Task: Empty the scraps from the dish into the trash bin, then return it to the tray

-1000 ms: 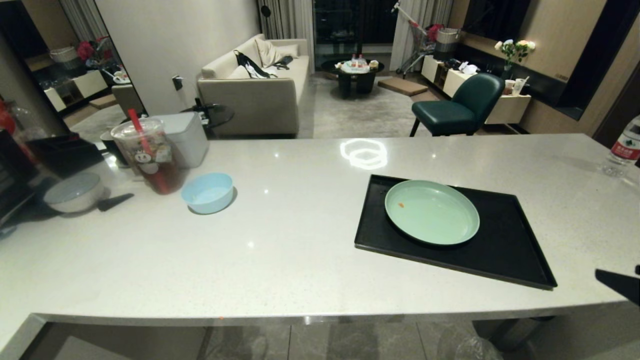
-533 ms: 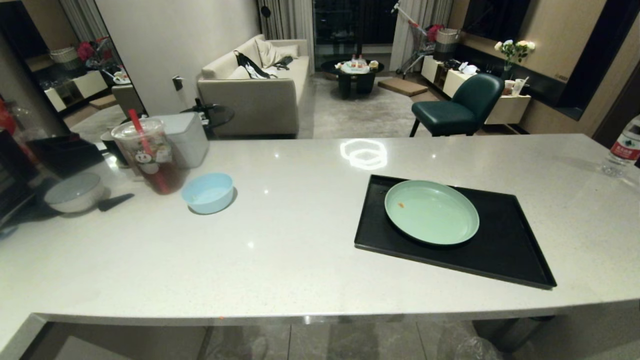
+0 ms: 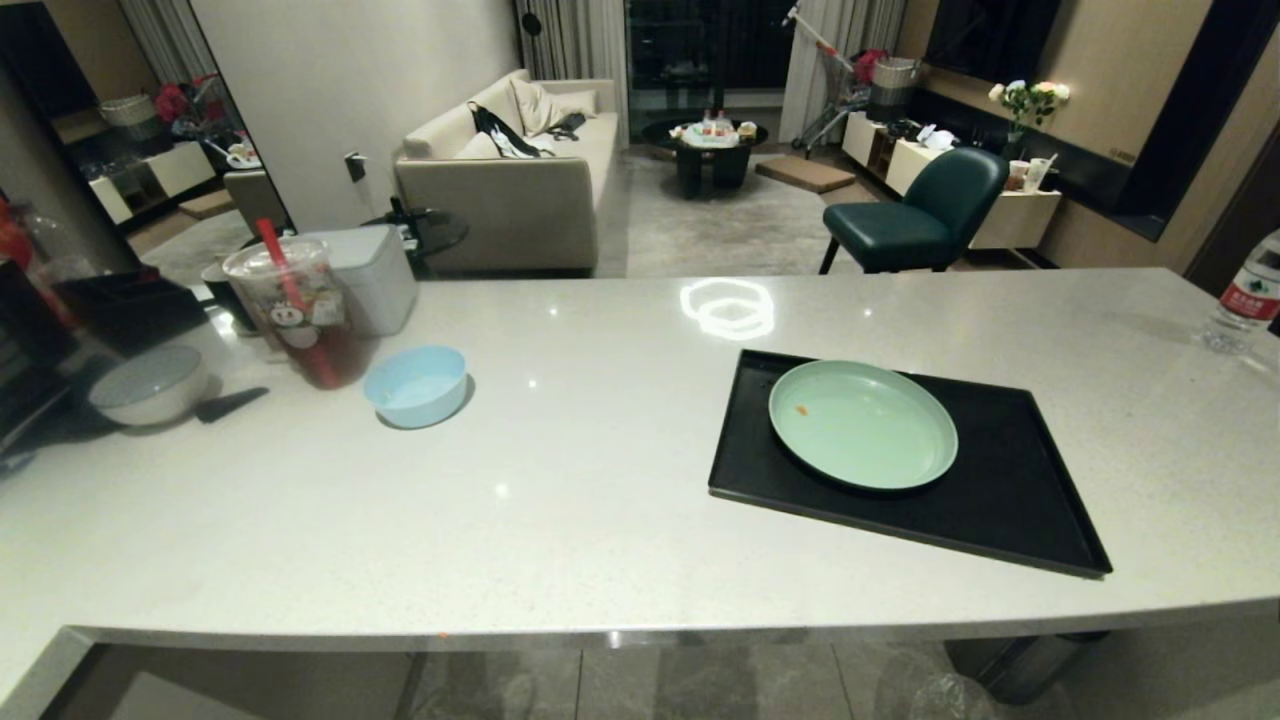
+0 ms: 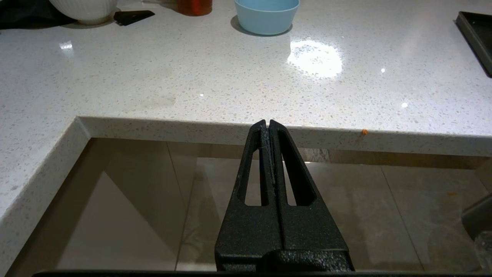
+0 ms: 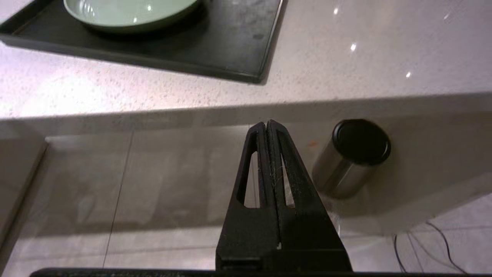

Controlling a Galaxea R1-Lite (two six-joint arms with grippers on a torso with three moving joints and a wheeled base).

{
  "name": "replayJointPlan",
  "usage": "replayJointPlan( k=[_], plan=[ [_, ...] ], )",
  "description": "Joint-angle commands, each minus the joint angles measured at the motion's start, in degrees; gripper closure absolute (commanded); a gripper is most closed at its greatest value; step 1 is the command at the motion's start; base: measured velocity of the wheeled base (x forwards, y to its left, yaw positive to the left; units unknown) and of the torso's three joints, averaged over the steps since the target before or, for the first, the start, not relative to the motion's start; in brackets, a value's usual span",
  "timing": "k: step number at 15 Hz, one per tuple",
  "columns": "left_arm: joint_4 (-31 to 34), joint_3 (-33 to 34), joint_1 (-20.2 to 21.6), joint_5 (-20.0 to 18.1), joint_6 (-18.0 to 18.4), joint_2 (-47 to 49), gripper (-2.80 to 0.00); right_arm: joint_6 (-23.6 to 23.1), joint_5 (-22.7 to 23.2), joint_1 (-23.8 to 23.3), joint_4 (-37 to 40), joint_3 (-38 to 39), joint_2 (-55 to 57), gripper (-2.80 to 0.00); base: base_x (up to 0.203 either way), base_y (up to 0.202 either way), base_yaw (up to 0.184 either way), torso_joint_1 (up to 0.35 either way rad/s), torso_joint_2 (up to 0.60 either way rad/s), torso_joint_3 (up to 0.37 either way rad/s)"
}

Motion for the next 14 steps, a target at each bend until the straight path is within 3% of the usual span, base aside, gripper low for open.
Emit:
replayJointPlan(
  k=[1,6,11,14],
  plan=[
    [-0.05,0.00,0.01,0.03,-0.03,0.06,0.00,0.52,-0.34,-0.68,0.54,1.56,-2.45,0.00,0.000,0.000,0.000,0.000,0.00,0.000],
    [-0.05,0.00,-0.06,0.03,-0.03,0.06,0.00,0.22,-3.02,4.79,5.10,1.56,-7.69,0.00,0.000,0.000,0.000,0.000,0.00,0.000],
    [-0.05,0.00,0.02,0.03,-0.03,0.06,0.00,0.24,-2.42,4.84,5.75,1.56,-18.11,0.00,0.000,0.000,0.000,0.000,0.00,0.000],
    [-0.05,0.00,0.02,0.03,-0.03,0.06,0.00,-0.22,-2.26,4.77,5.87,1.56,-18.63,0.00,0.000,0.000,0.000,0.000,0.00,0.000]
  ],
)
